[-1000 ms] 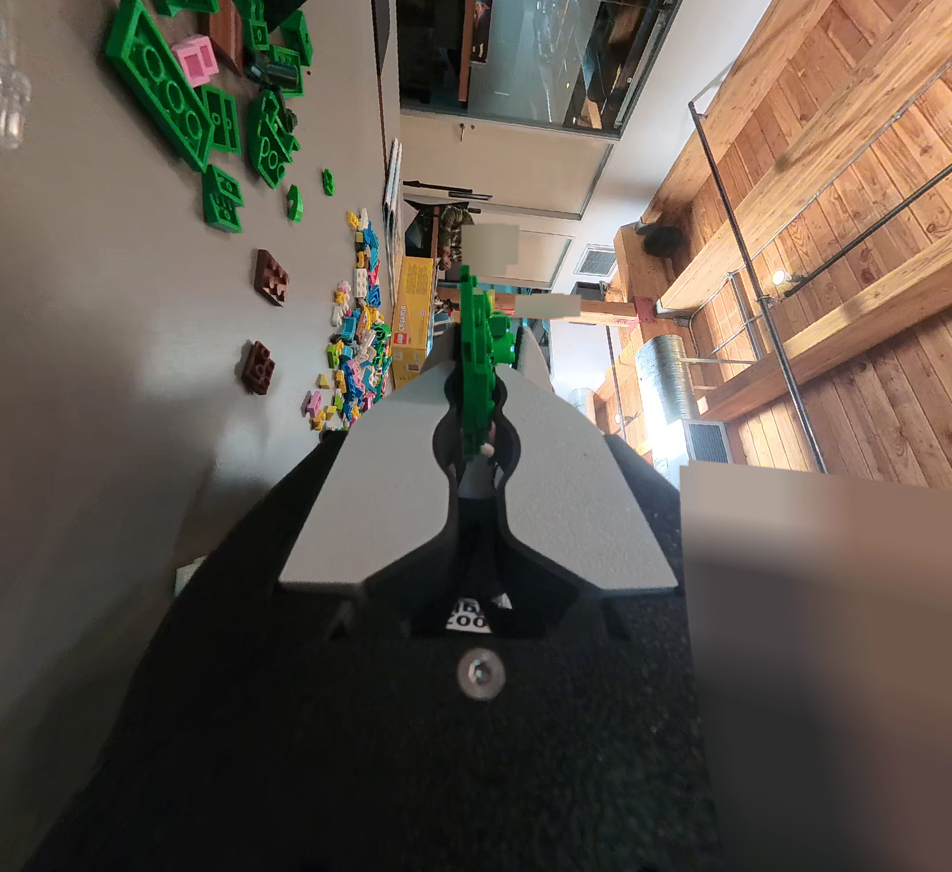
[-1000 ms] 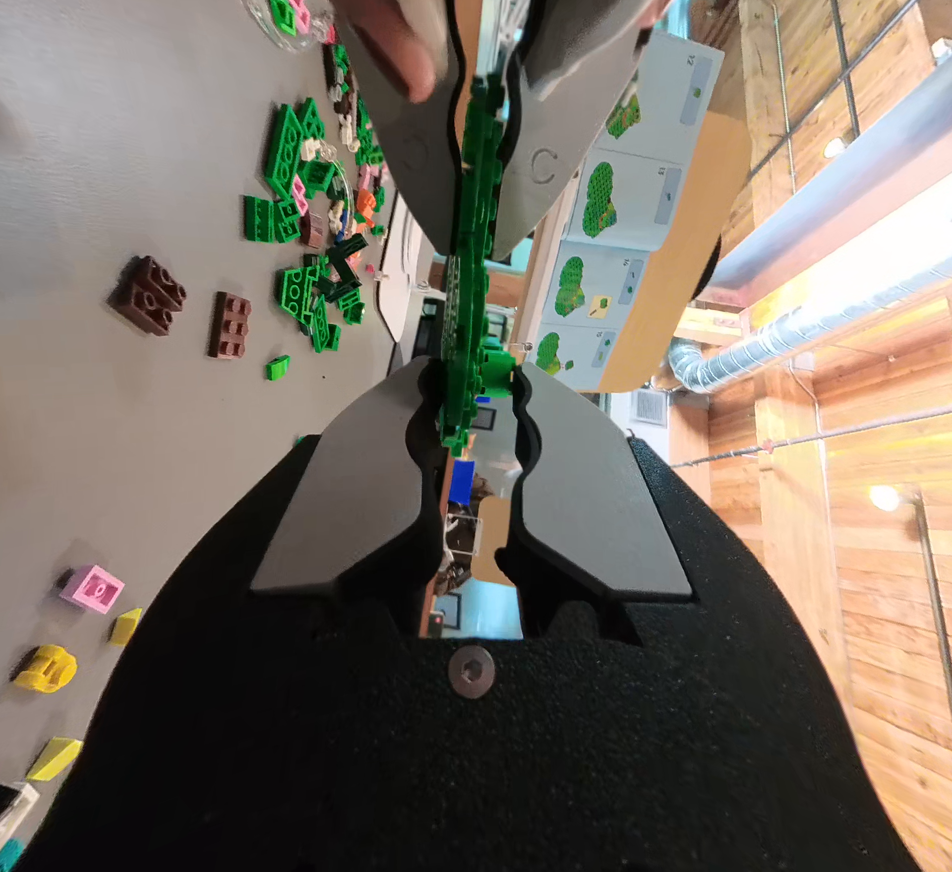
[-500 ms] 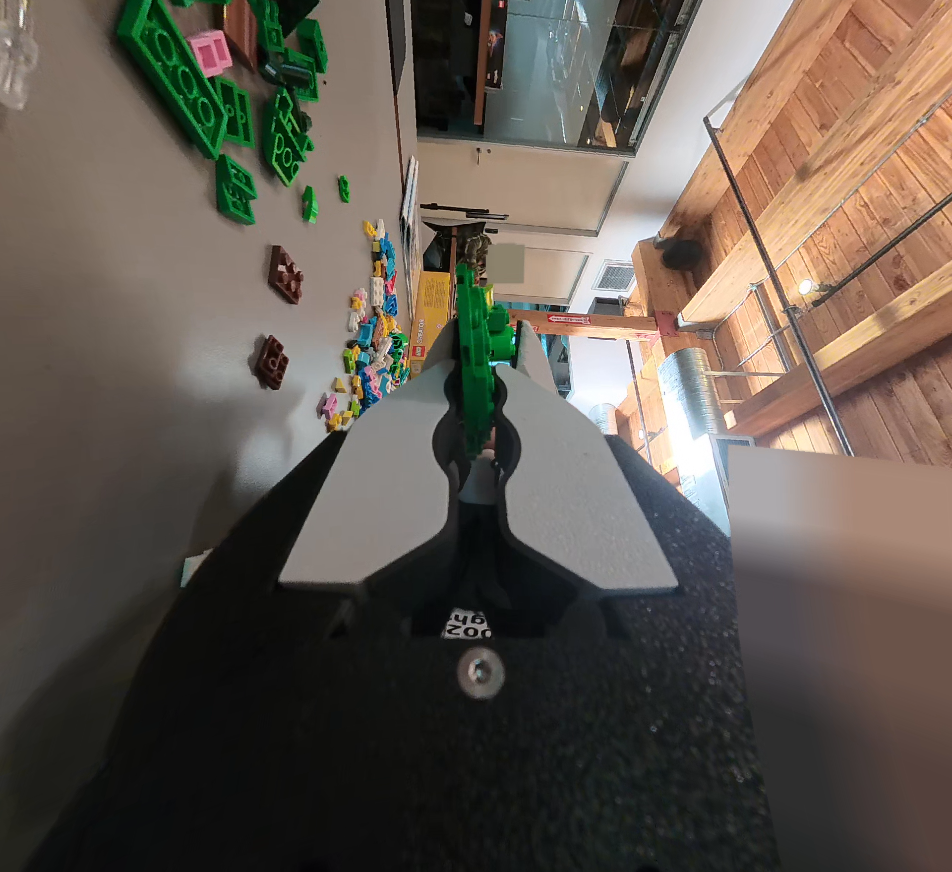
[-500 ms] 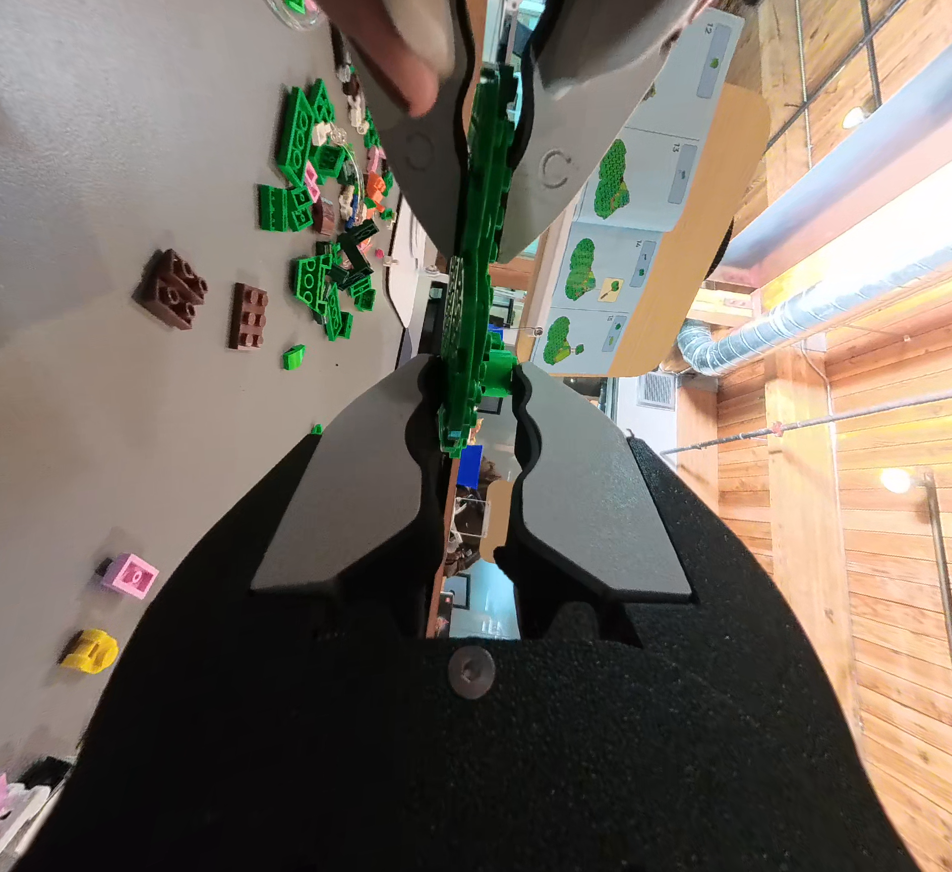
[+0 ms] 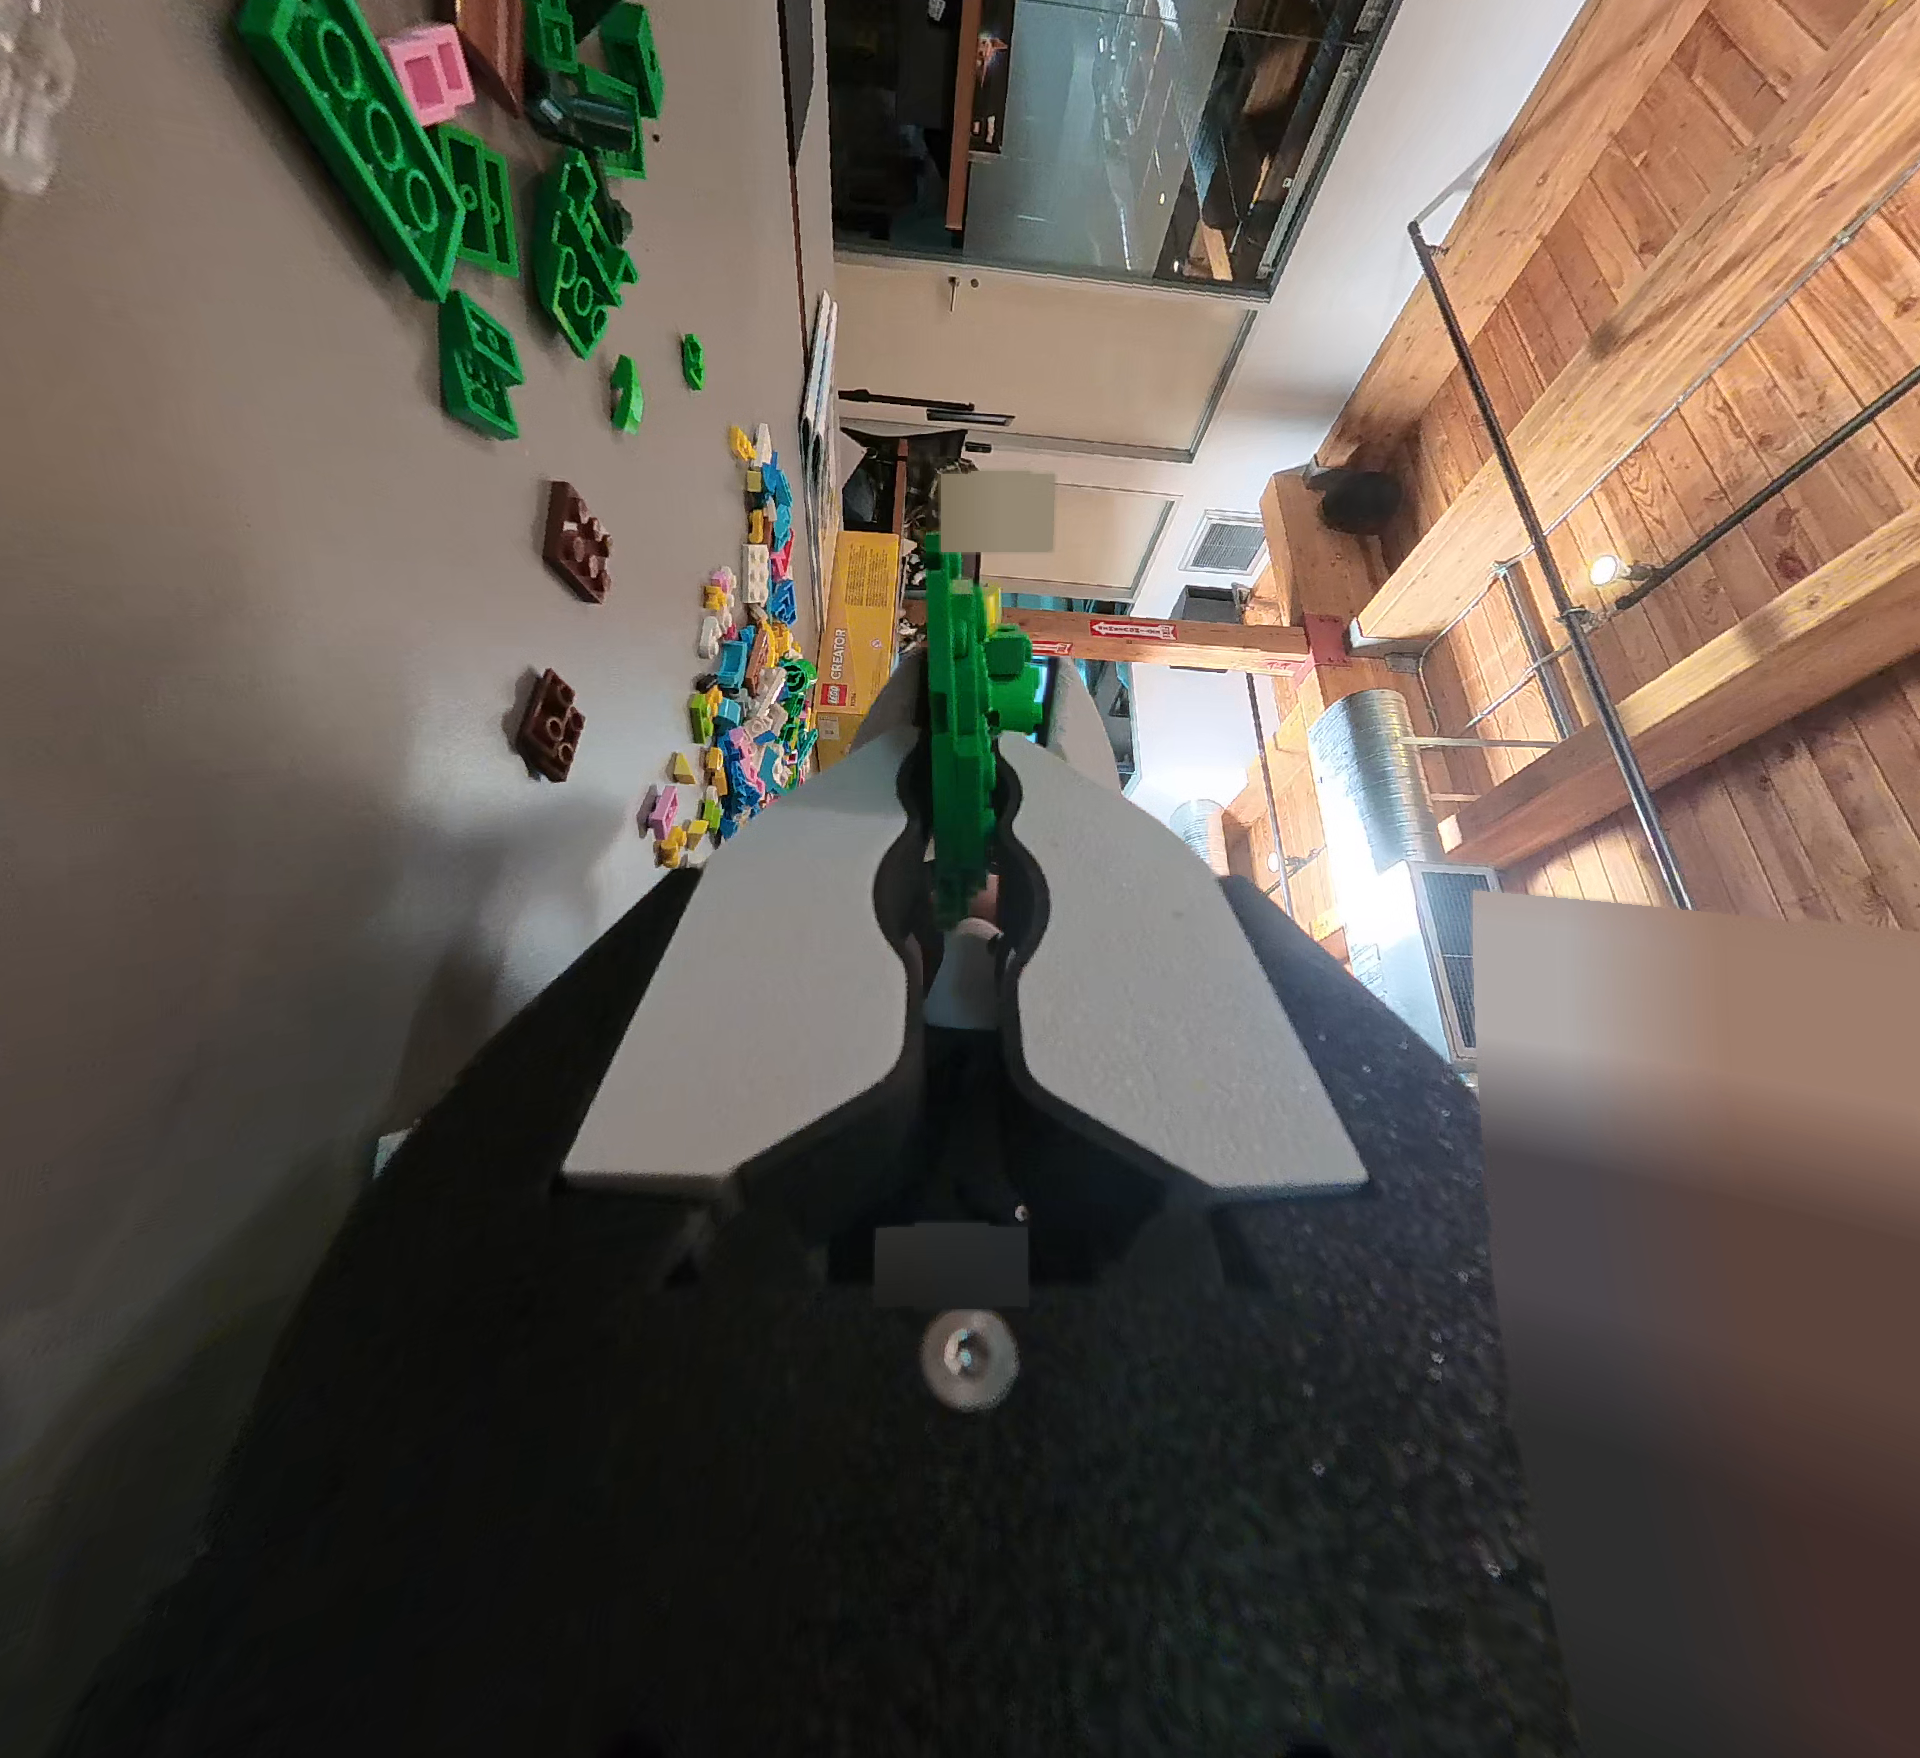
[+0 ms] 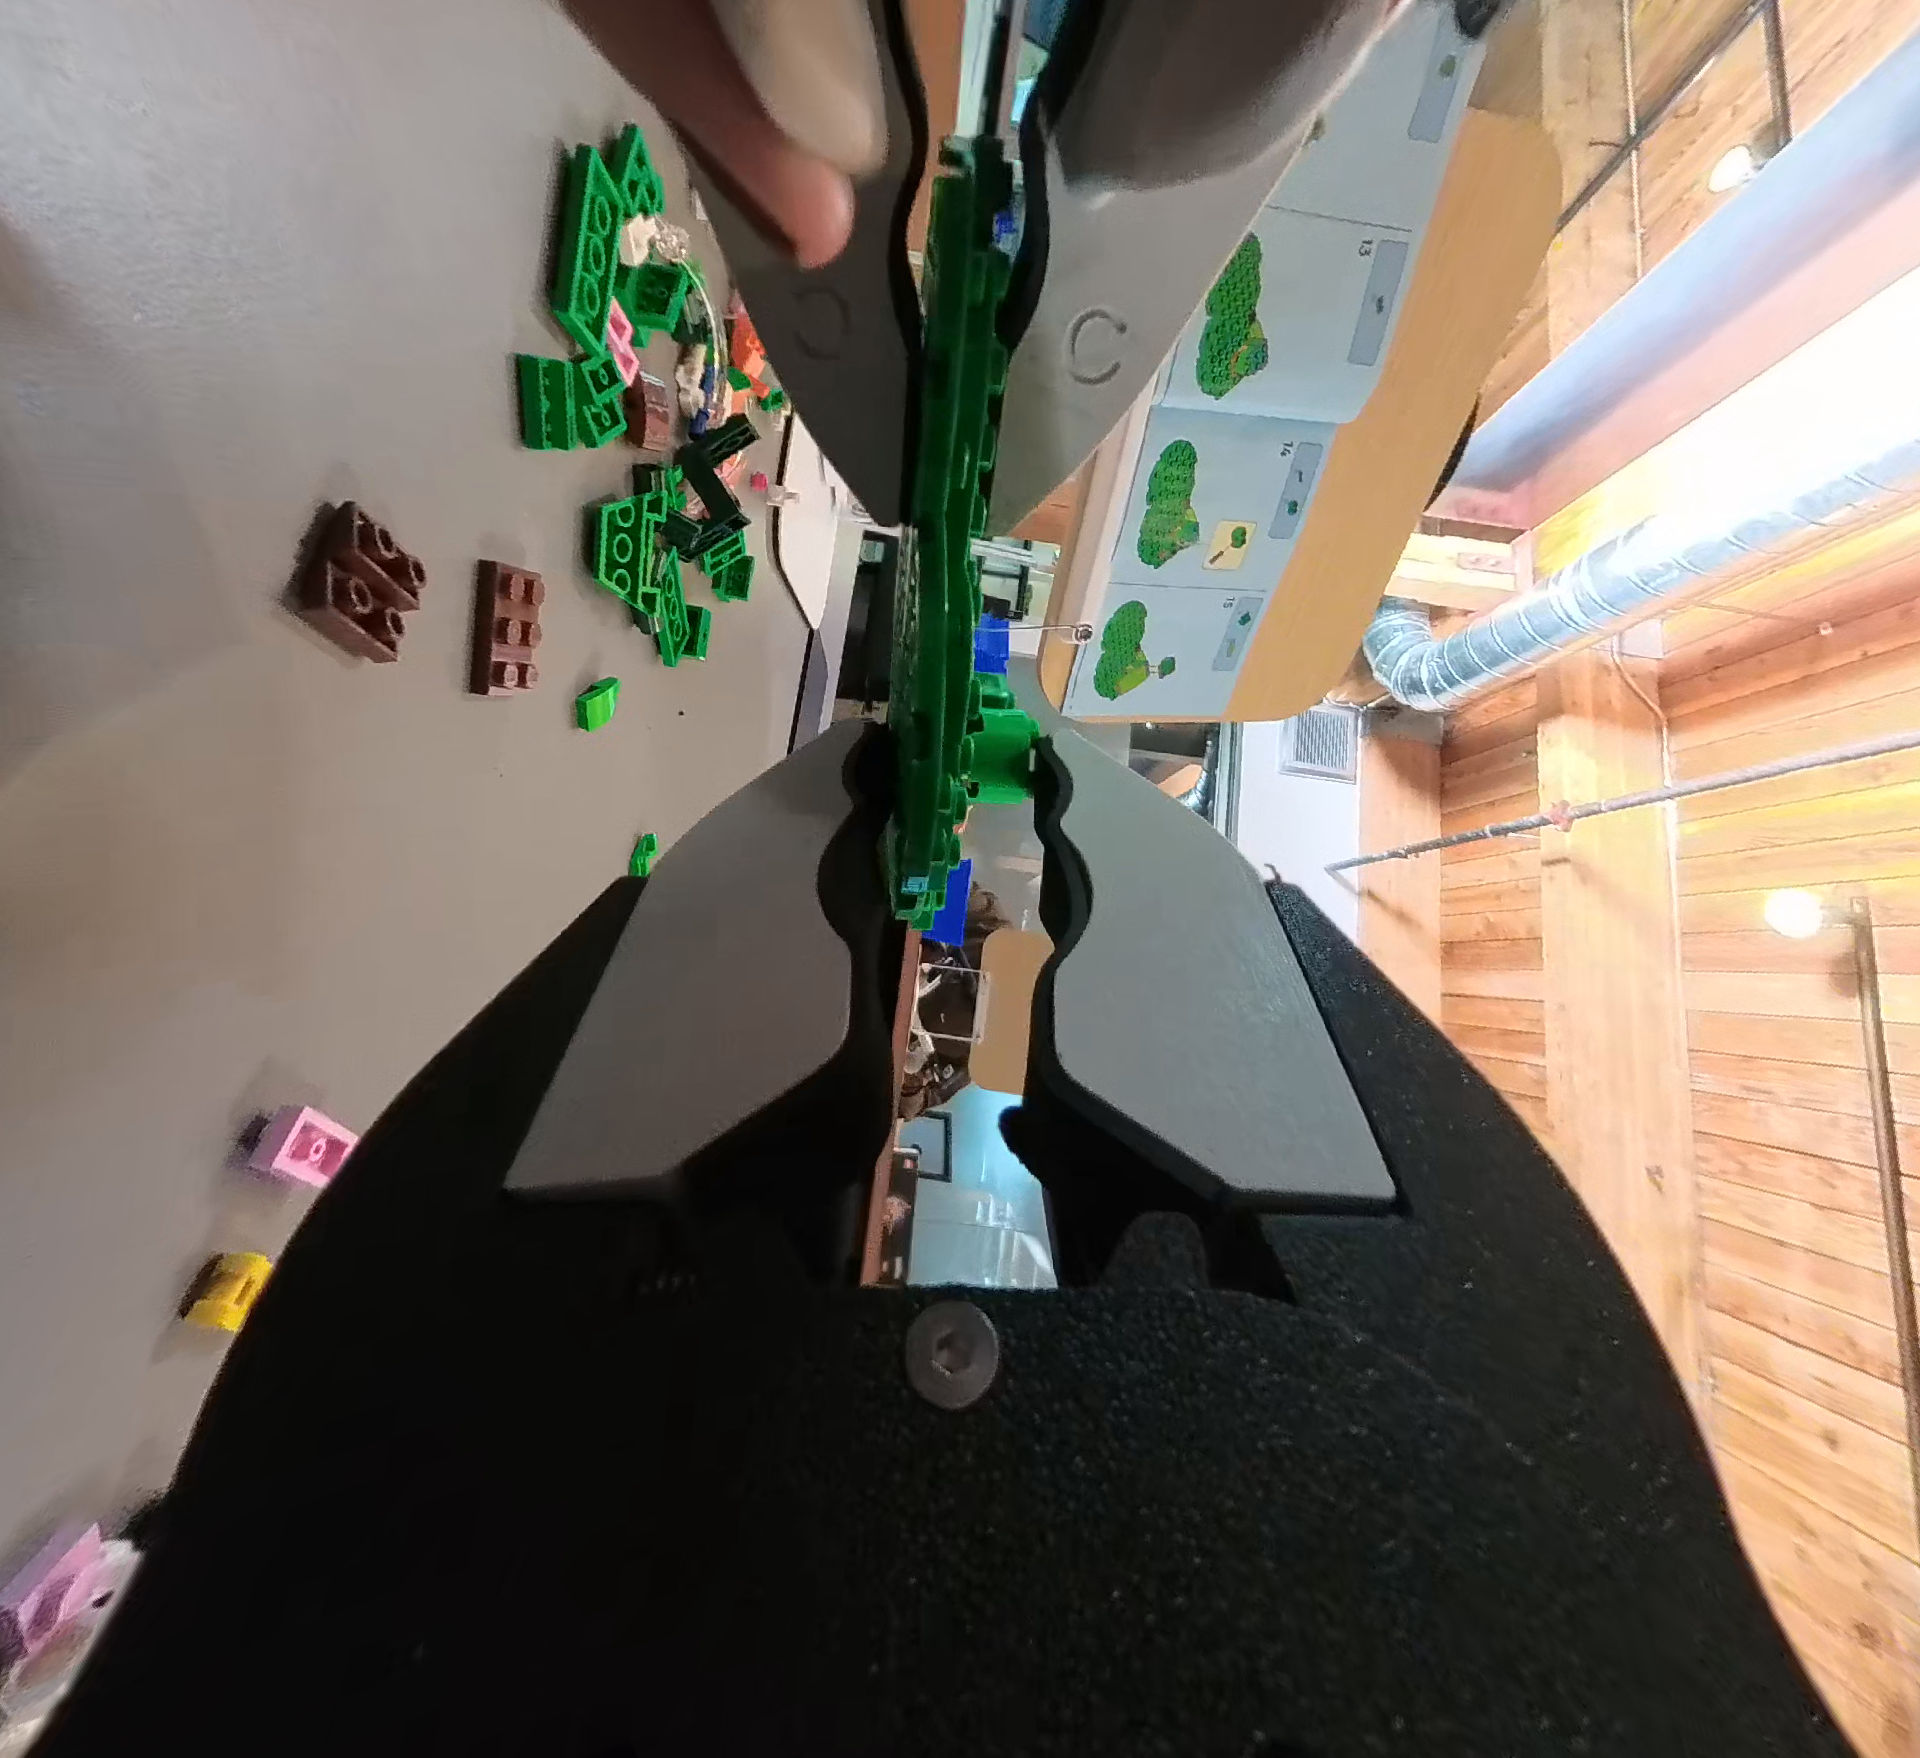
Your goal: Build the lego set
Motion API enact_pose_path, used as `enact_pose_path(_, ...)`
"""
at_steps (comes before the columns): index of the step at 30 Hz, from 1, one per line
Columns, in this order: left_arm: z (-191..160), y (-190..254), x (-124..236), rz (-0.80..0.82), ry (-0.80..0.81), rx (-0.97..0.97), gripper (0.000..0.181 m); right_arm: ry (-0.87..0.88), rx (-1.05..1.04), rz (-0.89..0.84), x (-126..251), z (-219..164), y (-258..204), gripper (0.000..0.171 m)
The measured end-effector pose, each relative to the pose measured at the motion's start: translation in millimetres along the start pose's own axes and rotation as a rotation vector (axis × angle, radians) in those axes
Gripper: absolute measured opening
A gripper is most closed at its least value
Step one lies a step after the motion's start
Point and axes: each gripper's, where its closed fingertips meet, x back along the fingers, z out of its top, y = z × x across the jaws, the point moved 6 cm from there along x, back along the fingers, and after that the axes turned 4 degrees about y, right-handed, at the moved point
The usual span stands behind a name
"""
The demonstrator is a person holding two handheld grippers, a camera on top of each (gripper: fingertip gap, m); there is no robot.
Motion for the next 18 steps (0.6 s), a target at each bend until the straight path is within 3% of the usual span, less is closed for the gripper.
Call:
enact_pose_path(9, -2.3, 3.5, -0.7, -0.020, -0.024, 0.003, 0.008, 0.079, -0.165, 0.031, 8.1, -5.0, -1.3, 0.047)
enact_pose_path(18, -5.7, 3.1, -1.7, -0.022, -0.056, 0.016, 0.008, 0.194, -0.199, 0.053, 14.3, -16.3, -1.4, 0.053)
